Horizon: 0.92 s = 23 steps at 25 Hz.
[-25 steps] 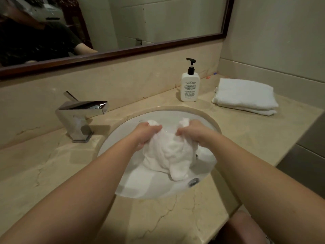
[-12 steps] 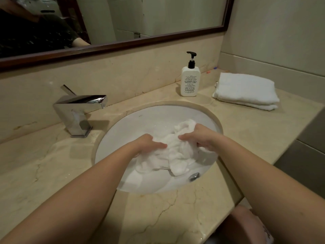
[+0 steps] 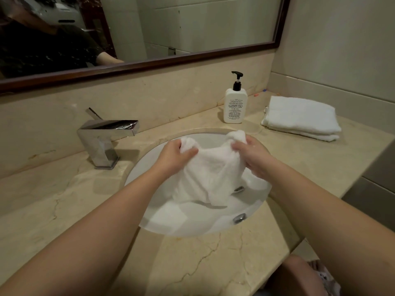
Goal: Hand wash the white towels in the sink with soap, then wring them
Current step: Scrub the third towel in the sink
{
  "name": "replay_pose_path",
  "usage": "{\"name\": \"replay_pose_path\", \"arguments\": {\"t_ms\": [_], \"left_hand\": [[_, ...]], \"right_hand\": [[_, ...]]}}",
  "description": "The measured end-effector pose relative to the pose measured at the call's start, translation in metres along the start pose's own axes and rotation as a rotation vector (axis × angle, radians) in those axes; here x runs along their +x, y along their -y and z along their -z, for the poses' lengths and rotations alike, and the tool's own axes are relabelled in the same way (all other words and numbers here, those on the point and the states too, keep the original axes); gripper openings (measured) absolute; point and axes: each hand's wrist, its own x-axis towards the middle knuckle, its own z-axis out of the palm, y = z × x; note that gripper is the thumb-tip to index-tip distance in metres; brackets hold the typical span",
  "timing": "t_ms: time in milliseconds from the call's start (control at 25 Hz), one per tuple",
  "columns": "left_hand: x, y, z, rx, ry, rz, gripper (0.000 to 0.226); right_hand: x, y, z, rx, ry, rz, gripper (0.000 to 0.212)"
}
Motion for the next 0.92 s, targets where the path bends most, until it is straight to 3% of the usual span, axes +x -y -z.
{"name": "replay_pose_path", "arguments": {"t_ms": [80, 160, 240, 320, 400, 520, 600, 680, 800, 920], "left_hand": [[-0.004, -0.011, -0.001, 0.097, -0.199, -0.084, 0.041], [-0.005, -0.023, 0.001, 0.199, -0.329, -0.11, 0.042], [0.001, -0.03, 0.006, 0.185, -0.362, -0.091, 0.042], [0.009, -0.032, 0.014, 0.163, -0.295, -0.032, 0.043], [0.016, -0.024, 0.019, 0.163, -0.223, 0.017, 0.048], [0.024, -0.01, 0.026, -0.127, -0.098, 0.106, 0.06], [0.021, -0.006, 0.037, -0.225, 0.055, 0.151, 0.073], [0.022, 0.001, 0.046, -0.1, 0.132, 0.1, 0.066], [0.02, -0.001, 0.04, 0.171, -0.027, -0.034, 0.031], [0.015, -0.004, 0.024, -0.011, -0.136, -0.162, 0.045]], "right_hand": [[0.004, -0.001, -0.003, -0.018, -0.054, 0.046, 0.033], [0.008, 0.009, -0.007, -0.311, -0.136, 0.085, 0.034], [0.008, 0.024, -0.007, -0.697, -0.185, 0.12, 0.033], [0.004, 0.034, -0.005, -0.894, -0.191, 0.111, 0.037], [0.002, 0.034, -0.001, -0.737, -0.135, 0.055, 0.035], [-0.004, 0.034, 0.005, -0.247, 0.006, -0.054, 0.034], [-0.005, 0.038, 0.018, -0.24, 0.018, -0.028, 0.03], [-0.006, 0.039, 0.027, -0.286, -0.034, 0.032, 0.018], [-0.007, 0.031, 0.025, -0.186, -0.097, 0.142, 0.017], [-0.002, 0.024, 0.009, 0.118, -0.154, 0.205, 0.021]]}}
